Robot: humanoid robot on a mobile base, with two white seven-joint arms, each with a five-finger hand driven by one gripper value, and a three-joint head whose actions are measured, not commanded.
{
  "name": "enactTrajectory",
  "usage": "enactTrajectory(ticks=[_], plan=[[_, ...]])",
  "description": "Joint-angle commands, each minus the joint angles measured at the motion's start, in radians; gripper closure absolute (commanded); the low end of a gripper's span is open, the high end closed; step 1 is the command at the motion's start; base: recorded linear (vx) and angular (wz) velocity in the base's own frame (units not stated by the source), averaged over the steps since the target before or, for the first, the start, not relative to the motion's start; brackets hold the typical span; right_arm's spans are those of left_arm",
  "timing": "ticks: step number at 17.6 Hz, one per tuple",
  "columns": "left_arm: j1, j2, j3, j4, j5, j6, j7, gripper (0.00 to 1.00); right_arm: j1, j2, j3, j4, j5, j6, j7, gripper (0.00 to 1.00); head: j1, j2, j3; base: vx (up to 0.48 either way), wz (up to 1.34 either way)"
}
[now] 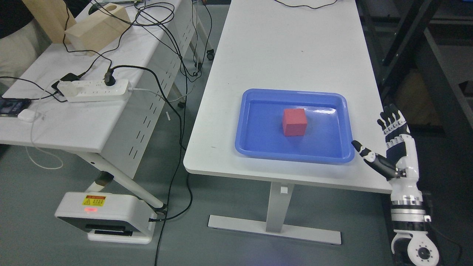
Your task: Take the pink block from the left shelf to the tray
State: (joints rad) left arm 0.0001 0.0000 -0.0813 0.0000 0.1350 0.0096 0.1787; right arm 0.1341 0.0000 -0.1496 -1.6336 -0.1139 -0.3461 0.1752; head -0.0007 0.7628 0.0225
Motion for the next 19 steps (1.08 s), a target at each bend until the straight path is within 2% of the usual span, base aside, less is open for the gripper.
enactTrajectory(ticks=[1, 7, 11, 14, 19], plan=[[-0.029, 0.017, 0.0, -0.017, 0.0, 0.0, 0.001, 0.0, 0.004, -0.018, -0.019, 0.008, 0.005, 0.125, 0.047, 0.01, 0.0, 0.0, 0.0, -0.13, 0.0], [-0.029, 0.017, 0.0, -0.017, 0.0, 0.0, 0.001, 0.0, 0.009, -0.026, -0.008, 0.04, 0.049, 0.122, 0.056, 0.01, 0.0, 0.0, 0.0, -0.107, -0.22], [-0.029, 0.017, 0.0, -0.017, 0.0, 0.0, 0.001, 0.0, 0.015, -0.026, 0.005, 0.047, 0.056, 0.124, 0.127, 0.01, 0.0, 0.0, 0.0, -0.103, -0.23], [-0.031, 0.017, 0.0, -0.017, 0.0, 0.0, 0.001, 0.0, 0.016, -0.026, 0.021, 0.049, 0.134, 0.124, 0.13, 0.01, 0.0, 0.0, 0.0, -0.116, -0.05], [-0.029, 0.017, 0.0, -0.017, 0.0, 0.0, 0.001, 0.0, 0.015, -0.025, 0.035, 0.057, 0.152, 0.124, 0.132, 0.01, 0.0, 0.0, 0.0, -0.129, 0.04]])
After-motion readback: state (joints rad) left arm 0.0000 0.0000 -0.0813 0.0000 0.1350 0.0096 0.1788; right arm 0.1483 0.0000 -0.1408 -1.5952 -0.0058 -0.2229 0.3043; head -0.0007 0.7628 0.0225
